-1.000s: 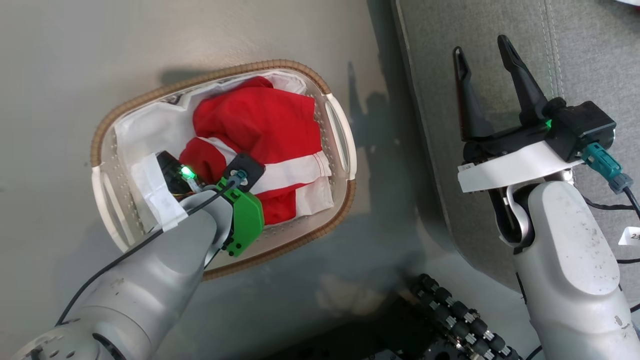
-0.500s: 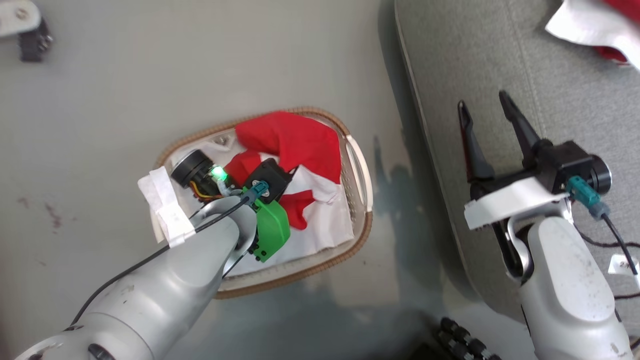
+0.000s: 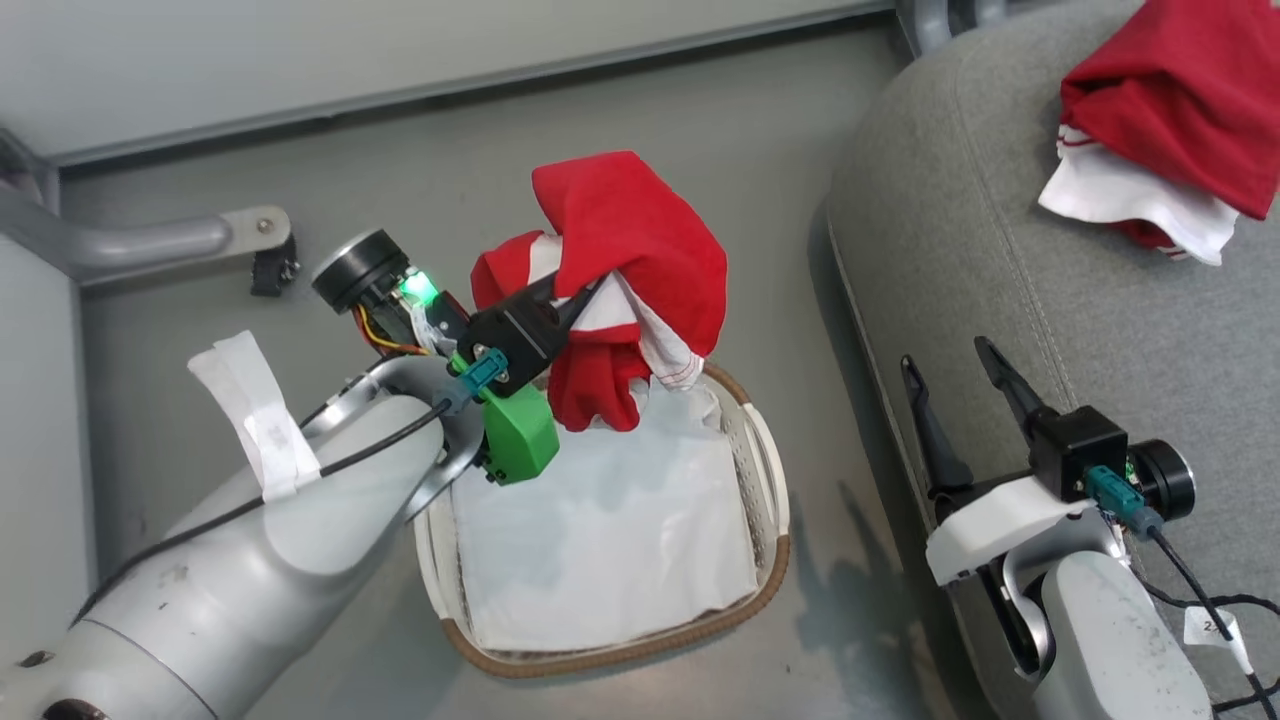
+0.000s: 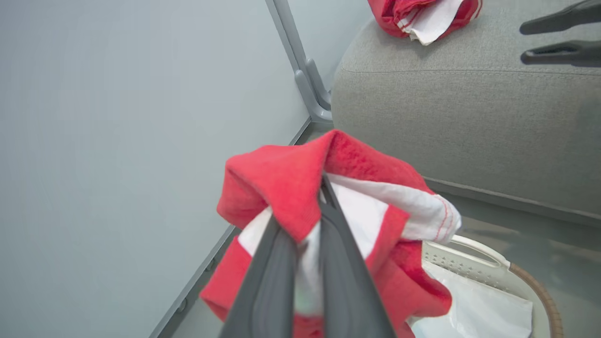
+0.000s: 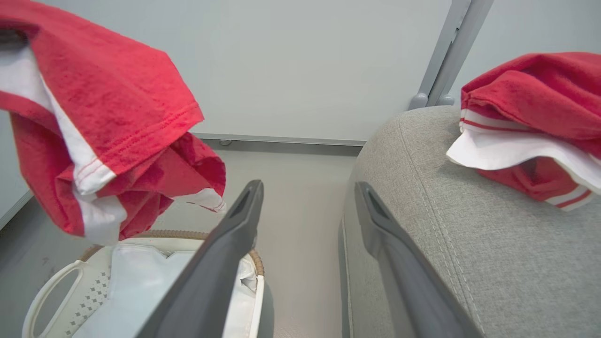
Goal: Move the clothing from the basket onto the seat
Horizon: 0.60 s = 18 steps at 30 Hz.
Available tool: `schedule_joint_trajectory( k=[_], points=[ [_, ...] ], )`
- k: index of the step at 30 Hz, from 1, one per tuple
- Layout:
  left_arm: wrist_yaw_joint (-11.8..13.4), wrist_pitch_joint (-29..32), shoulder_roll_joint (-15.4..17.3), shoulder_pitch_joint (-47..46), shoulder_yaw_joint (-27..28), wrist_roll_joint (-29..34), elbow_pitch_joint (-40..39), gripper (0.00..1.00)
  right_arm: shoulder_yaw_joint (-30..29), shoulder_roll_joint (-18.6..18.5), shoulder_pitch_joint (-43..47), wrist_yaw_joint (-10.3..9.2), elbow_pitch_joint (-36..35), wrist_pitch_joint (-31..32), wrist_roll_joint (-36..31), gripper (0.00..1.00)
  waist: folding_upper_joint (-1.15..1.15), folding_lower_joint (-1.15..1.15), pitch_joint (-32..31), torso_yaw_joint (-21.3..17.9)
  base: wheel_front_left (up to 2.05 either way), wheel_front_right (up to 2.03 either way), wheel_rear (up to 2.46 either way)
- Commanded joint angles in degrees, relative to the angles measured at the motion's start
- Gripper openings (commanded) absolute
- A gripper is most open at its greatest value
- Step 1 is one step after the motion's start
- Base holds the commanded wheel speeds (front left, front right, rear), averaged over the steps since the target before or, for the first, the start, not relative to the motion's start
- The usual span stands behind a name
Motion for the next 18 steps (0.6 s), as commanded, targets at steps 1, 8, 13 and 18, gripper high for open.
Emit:
schedule_joint_trajectory(
  k=[1, 8, 13, 18],
  points=[
    [-0.3, -0.2, 0.7, -1.3, 0.2, 0.5, -0.8, 0.0, 0.4, -0.2, 1.4, -0.08, 0.4, -0.1, -0.4, 1.0, 0.0, 0.0, -9.0, 3.8, 0.0, 0.0, 0.0],
    [-0.8, 0.1, 2.3, -7.2, -2.4, 1.3, -1.0, 0.0, 2.4, -0.2, 2.5, -0.08, 1.1, -0.1, -1.4, 1.0, 0.0, 0.0, -14.2, 4.3, 0.0, 0.0, 0.0],
    [-0.9, 0.1, 2.5, -10.8, -3.8, 0.2, -1.2, 0.0, 4.5, -0.2, 1.7, -0.08, 1.5, -0.1, -2.0, 1.0, 0.0, 0.0, -16.8, 4.5, 0.0, 0.0, 0.0],
    [-0.9, 0.0, 1.7, -13.4, -5.6, -1.0, -2.2, 0.0, 7.1, -0.2, 0.0, -0.08, 2.1, -0.1, -3.3, 1.0, 0.0, 0.0, -18.2, 4.9, 0.0, 0.0, 0.0]
  ],
)
